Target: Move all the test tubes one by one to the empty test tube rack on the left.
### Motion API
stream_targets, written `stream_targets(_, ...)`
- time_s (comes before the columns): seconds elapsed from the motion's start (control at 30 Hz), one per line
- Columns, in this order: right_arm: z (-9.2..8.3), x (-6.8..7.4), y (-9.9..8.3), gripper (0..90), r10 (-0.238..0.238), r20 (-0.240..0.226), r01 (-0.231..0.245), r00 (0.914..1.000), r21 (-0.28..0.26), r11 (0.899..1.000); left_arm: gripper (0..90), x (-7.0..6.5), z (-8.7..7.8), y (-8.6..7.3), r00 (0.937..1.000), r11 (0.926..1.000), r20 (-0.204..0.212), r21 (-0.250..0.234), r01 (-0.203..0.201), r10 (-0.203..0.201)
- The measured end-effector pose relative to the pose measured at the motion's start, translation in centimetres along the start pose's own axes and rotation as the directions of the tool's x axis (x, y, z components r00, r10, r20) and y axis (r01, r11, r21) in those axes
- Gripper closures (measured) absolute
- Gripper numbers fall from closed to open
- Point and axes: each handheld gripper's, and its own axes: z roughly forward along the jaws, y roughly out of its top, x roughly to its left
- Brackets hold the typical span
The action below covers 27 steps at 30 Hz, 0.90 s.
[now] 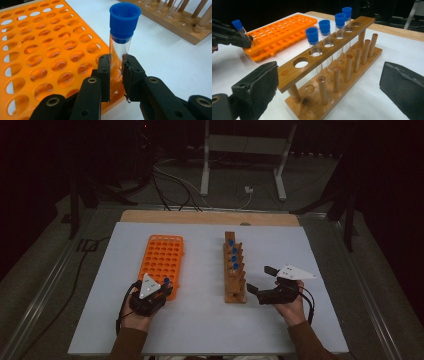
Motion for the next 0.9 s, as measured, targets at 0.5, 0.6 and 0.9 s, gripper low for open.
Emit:
stream_targets(0.5,0.6,0.6,0.0,2.4,-0.014,-0.011,0.014,0.9998,0.011,1.0,71.8,0.1,0.1,-0.1,0.9994,0.9997,-0.025,-0.009,0.021,-0.022)
stream_targets(0.6,0.7,0.6,0.0,2.4,-0.013,-0.01,0.013,0.9999,0.009,1.0,63.3,0.4,0.0,-0.2,0.9989,0.9994,-0.033,-0.015,0.032,-0.033)
stream_targets(0.9,1.0,0.7,0.3,2.5,-0.011,-0.006,0.011,0.9999,0.004,1.0,33.8,1.0,-1.0,0.0,0.9941,0.9884,0.014,-0.107,0.108,-0.107)
